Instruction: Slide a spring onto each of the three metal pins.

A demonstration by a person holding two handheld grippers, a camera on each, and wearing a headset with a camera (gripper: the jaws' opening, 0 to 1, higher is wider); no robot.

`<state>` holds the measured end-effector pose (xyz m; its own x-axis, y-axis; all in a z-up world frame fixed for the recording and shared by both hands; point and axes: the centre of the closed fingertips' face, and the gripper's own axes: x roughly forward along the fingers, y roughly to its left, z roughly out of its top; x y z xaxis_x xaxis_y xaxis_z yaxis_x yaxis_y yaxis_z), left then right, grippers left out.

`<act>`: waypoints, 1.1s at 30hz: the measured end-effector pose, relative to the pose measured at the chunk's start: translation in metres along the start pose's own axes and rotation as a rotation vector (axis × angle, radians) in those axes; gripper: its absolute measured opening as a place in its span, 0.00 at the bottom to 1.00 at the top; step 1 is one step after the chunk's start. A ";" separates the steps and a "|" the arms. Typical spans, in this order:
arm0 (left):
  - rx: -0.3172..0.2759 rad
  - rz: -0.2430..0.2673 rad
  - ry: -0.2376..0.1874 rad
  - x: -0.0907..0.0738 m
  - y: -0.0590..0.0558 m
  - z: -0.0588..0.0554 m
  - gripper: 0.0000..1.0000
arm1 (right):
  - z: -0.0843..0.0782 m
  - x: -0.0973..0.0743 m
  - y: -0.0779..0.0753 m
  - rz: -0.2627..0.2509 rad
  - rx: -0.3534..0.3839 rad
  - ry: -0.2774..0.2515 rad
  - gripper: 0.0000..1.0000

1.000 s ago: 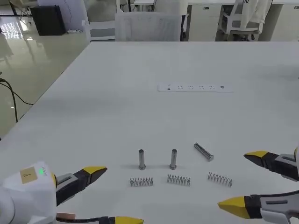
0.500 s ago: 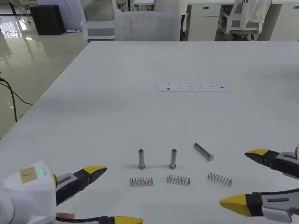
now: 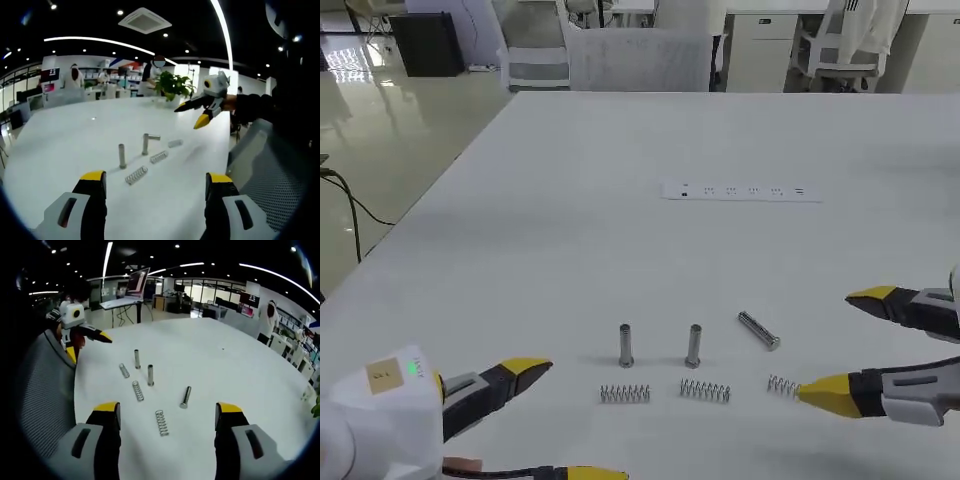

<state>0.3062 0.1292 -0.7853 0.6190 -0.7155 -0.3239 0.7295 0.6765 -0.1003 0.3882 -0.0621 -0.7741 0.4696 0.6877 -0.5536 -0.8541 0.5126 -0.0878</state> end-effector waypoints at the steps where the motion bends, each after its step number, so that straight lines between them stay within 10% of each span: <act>1: -0.001 0.001 0.000 0.000 0.000 0.000 0.78 | 0.001 0.001 -0.001 0.000 -0.002 0.004 0.76; 33: 0.001 0.001 0.002 0.000 -0.002 0.000 0.76 | -0.004 0.085 -0.042 -0.014 0.080 0.221 0.36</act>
<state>0.3051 0.1281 -0.7850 0.6189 -0.7148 -0.3257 0.7293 0.6769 -0.0995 0.4627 -0.0269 -0.8205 0.4137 0.5556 -0.7213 -0.8234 0.5663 -0.0361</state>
